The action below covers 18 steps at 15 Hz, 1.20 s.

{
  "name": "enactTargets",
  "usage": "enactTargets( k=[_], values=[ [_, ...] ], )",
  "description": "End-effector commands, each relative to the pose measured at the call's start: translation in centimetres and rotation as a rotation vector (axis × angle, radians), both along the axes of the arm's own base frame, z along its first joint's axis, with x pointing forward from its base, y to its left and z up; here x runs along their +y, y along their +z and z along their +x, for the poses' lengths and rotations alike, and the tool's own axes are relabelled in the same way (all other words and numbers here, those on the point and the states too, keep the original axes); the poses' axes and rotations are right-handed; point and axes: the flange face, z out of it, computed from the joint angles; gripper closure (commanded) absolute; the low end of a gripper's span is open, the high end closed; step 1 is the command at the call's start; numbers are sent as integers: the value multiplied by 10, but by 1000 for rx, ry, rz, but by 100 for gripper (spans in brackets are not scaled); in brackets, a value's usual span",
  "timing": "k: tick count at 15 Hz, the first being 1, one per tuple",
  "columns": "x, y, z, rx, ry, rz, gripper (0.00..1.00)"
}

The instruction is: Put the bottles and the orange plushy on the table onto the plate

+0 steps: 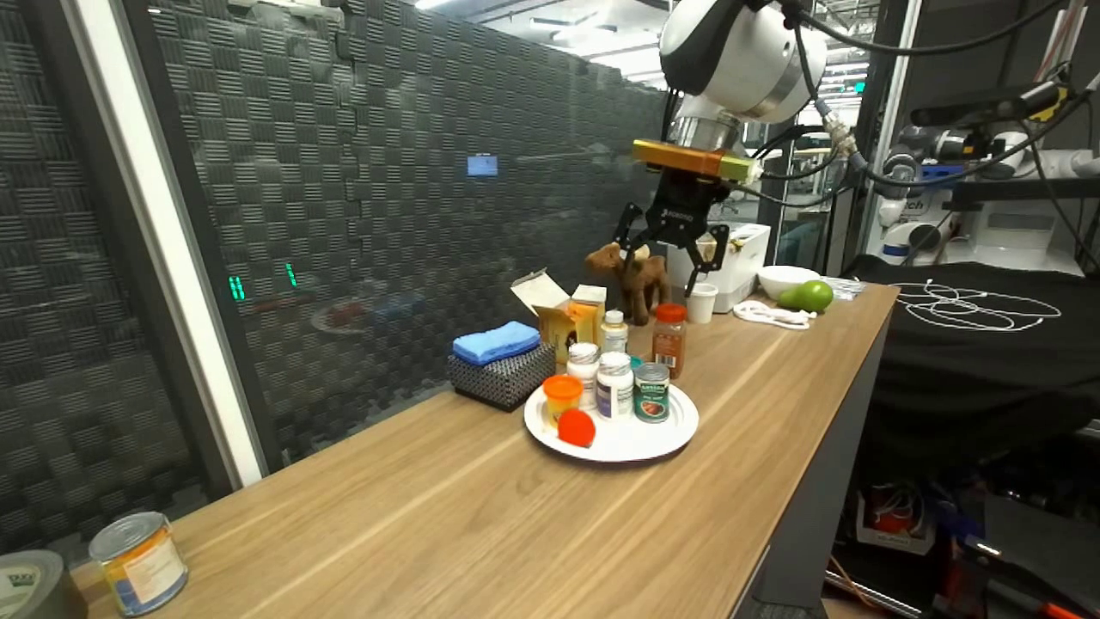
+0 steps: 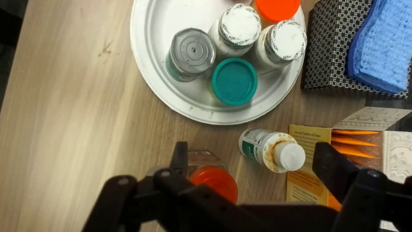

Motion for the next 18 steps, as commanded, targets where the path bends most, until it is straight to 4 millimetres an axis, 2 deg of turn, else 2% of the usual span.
enactTargets(
  k=[1,5,11,12,14,15,18],
  values=[
    [0,-10,24,57,-39,-22,0],
    [-6,-20,32,83,-97,-88,0],
    [-16,-24,29,106,-129,-168,0],
    [-16,-24,29,110,-131,-172,3],
    [-17,-26,30,116,-122,-168,28],
    [-16,-27,30,117,-118,-166,31],
    [-17,-26,28,113,-116,-161,55]
  ],
)
